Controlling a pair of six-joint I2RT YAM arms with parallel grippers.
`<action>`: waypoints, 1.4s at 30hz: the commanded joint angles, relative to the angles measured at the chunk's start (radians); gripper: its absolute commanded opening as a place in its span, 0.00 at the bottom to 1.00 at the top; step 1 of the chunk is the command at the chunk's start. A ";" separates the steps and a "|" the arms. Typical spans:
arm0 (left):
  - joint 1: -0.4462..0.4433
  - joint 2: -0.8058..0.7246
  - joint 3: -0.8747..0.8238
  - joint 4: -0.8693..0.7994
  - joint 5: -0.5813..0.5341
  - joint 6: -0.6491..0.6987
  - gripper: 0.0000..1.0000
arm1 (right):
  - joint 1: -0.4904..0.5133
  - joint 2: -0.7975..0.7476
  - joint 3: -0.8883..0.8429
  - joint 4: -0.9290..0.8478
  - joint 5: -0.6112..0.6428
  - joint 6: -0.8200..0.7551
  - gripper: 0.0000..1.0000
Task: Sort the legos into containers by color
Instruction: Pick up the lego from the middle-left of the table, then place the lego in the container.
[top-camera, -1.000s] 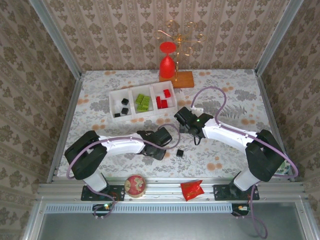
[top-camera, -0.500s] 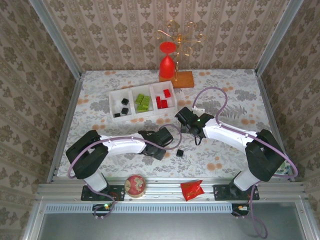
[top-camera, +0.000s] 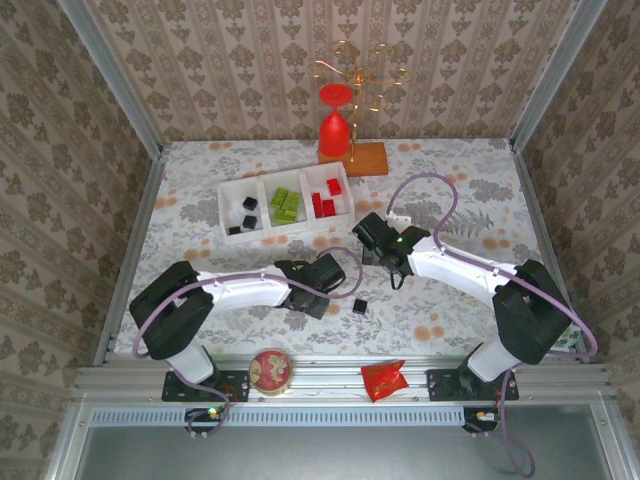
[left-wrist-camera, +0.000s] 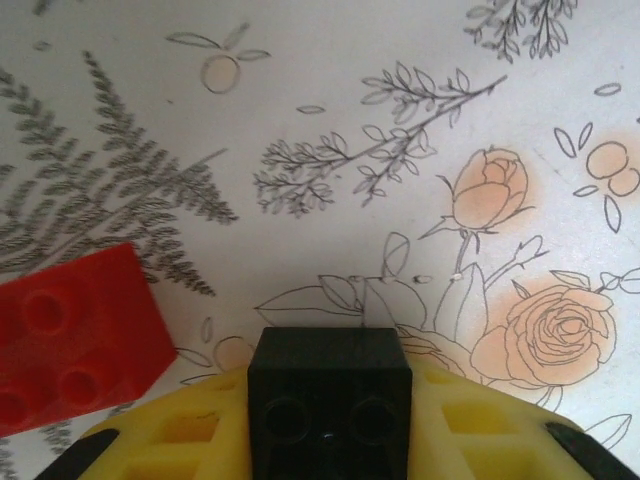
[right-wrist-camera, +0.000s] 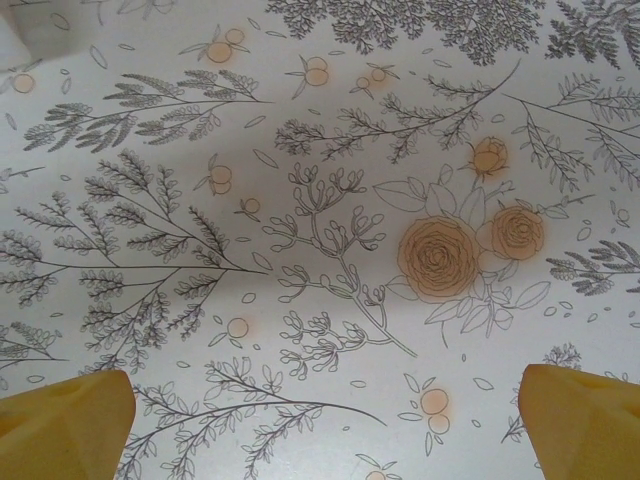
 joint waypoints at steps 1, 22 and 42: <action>0.000 -0.075 0.015 -0.037 -0.062 -0.011 0.32 | -0.004 -0.039 -0.030 0.013 -0.014 -0.013 1.00; 0.367 -0.431 -0.056 0.004 -0.142 0.027 0.34 | 0.044 -0.061 -0.053 0.169 -0.080 -0.116 1.00; 0.754 -0.182 0.130 0.192 0.003 0.171 0.34 | 0.126 0.084 0.059 0.220 -0.174 -0.215 1.00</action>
